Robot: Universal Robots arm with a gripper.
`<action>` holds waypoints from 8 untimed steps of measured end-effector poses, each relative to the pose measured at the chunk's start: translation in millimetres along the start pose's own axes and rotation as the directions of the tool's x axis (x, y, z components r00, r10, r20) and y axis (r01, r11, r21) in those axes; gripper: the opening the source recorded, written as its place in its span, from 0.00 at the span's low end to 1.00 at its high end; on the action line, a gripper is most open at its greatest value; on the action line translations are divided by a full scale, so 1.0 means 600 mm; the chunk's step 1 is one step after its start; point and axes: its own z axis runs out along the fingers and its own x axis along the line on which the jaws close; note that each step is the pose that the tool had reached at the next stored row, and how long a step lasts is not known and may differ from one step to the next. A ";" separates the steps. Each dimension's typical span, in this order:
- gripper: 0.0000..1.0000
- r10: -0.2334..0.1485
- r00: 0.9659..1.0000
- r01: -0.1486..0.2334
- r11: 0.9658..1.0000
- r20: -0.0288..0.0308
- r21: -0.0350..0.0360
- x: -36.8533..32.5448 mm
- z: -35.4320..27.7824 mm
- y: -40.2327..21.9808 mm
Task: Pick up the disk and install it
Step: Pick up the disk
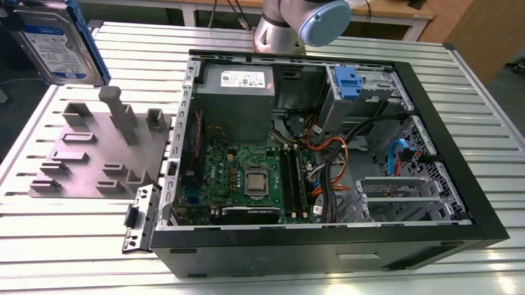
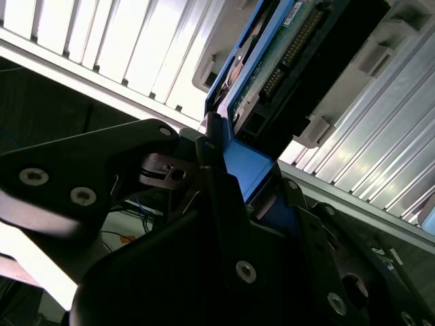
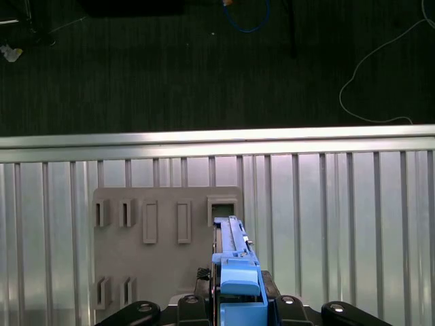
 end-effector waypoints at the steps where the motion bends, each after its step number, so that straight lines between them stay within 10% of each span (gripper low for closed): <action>1: 0.37 0.000 1.000 0.000 1.000 0.000 0.000 0.000 0.000 0.000; 8: 0.37 0.000 1.000 0.000 1.000 -0.001 0.000 0.000 -0.013 0.000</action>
